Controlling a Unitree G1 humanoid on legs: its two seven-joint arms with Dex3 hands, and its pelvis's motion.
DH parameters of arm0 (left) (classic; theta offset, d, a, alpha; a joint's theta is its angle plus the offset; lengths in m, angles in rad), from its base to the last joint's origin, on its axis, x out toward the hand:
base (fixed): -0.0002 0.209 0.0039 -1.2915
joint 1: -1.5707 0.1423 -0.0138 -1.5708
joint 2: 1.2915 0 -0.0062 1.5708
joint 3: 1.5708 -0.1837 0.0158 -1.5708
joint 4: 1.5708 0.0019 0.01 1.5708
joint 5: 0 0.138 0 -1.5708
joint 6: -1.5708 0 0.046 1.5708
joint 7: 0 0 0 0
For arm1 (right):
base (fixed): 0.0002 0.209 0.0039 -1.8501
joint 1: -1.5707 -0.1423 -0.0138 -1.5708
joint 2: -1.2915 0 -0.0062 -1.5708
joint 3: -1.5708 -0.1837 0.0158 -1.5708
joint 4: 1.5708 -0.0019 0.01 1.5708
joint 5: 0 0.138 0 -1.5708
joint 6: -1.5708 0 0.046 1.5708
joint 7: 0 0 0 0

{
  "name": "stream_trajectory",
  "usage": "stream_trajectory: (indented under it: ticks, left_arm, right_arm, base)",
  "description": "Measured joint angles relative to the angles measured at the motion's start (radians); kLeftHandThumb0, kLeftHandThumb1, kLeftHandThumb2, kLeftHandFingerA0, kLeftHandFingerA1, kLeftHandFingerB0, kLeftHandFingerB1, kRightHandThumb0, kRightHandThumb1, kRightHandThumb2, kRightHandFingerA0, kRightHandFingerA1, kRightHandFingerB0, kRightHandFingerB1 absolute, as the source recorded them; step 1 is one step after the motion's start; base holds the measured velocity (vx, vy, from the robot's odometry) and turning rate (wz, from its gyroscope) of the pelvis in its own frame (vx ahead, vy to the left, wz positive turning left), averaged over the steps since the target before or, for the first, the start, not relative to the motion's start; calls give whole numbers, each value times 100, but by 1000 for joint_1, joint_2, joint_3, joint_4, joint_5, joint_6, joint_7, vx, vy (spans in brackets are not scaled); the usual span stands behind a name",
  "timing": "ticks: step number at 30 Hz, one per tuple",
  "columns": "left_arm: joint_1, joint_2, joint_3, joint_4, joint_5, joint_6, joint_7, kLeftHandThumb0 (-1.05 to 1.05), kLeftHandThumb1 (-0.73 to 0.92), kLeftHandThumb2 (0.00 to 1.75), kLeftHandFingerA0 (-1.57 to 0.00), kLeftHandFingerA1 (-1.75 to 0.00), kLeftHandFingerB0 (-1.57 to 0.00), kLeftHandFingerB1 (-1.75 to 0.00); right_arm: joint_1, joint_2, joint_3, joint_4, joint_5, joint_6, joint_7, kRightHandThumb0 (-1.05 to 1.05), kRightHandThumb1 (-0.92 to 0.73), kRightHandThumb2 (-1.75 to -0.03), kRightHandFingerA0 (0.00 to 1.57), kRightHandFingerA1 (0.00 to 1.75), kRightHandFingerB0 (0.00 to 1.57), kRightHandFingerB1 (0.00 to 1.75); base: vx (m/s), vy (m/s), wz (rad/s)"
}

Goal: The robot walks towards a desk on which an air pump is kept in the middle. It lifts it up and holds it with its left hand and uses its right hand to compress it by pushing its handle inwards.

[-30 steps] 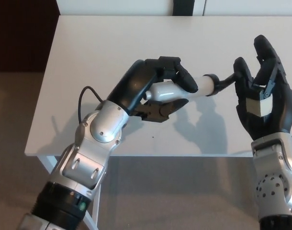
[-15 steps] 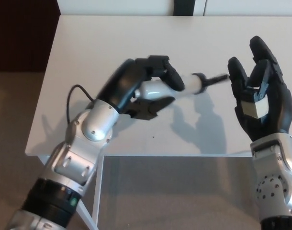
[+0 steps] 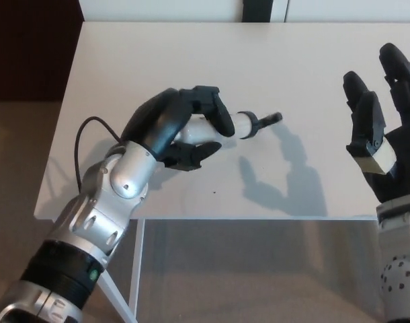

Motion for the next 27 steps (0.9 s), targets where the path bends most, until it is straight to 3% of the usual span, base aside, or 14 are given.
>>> stream_trajectory:
  ticks: [2, 3, 4, 5, 8, 9, 10, 11, 13, 14, 18, 27]
  left_arm:
    - [-19, 2, -29, 22, 30, -9, 21, -10, 78, 61, -65, -170, -63, -148]
    - [-36, 2, -49, 42, 53, -15, 39, -6, 82, 57, -70, -172, -51, -157]
    - [-36, 2, -49, 42, 53, -15, 39, -6, 82, 57, -70, -172, -51, -157]
    - [-38, 2, -51, 44, 56, -15, 40, -12, 74, 56, -61, -170, -50, -157]
    - [-92, -2, -111, 102, 113, -20, 73, -12, 74, 56, -61, -170, -50, -157]
    - [-104, -3, -125, 113, 124, -21, 77, -11, 76, 63, -66, -167, -58, -146]
    - [-123, -5, -147, 129, 143, -22, 86, -11, 76, 63, -66, -167, -58, -146]
    - [-134, -8, -158, 139, 155, -25, 91, -20, 74, 65, -80, -144, -69, -90]
    - [-149, -14, -172, 154, 169, -31, 100, -20, 74, 65, -80, -144, -69, -90]
    - [-157, -22, -177, 164, 174, -35, 105, -95, 60, 92, 0, 0, -6, -9]
    - [-180, -39, -192, 177, 181, -35, 84, -89, 51, 89, 0, 0, -3, -4]
    - [-235, -42, -213, 160, 182, 38, -35, -105, 68, 109, 0, -4, 0, -1]
  right_arm:
    - [12, 0, 10, -28, -2, -2, 1, -82, -92, -68, 25, 30, 19, 28]
    - [22, -1, 19, -56, -5, -5, 2, -85, -90, -68, 27, 30, 21, 28]
    - [22, -1, 19, -56, -5, -5, 2, -85, -90, -68, 27, 30, 21, 28]
    - [23, -1, 20, -60, -5, -5, 2, -83, -91, -68, 29, 30, 22, 28]
    - [56, -1, 53, -160, -12, -12, 3, -83, -91, -68, 29, 30, 22, 28]
    - [63, -1, 62, -182, -13, -13, 4, -84, -92, -69, 30, 30, 23, 29]
    - [73, -1, 76, -217, -16, -15, 4, -84, -92, -69, 30, 30, 23, 29]
    - [82, -1, 84, -240, -17, -16, 4, -84, -92, -69, 28, 30, 23, 28]
    - [98, -1, 100, -283, -21, -18, 4, -84, -92, -69, 28, 30, 23, 28]
    - [108, -1, 109, -309, -24, -19, 4, -85, -91, -68, 29, 30, 22, 28]
    - [136, -4, 137, -380, -34, -20, 4, -85, -92, -69, 30, 30, 23, 28]
    - [174, -16, 164, -453, -39, -20, 5, -83, -92, -71, 29, 31, 22, 29]
  base:
    - [0, 0, 0]
    - [0, 0, 0]
    - [0, 0, 0]
    - [0, 0, 0]
    - [0, 0, 0]
    - [0, 0, 0]
    - [0, 0, 0]
    - [0, 0, 0]
    - [0, 0, 0]
    - [0, 0, 0]
    - [0, 0, 0]
    - [0, 0, 0]
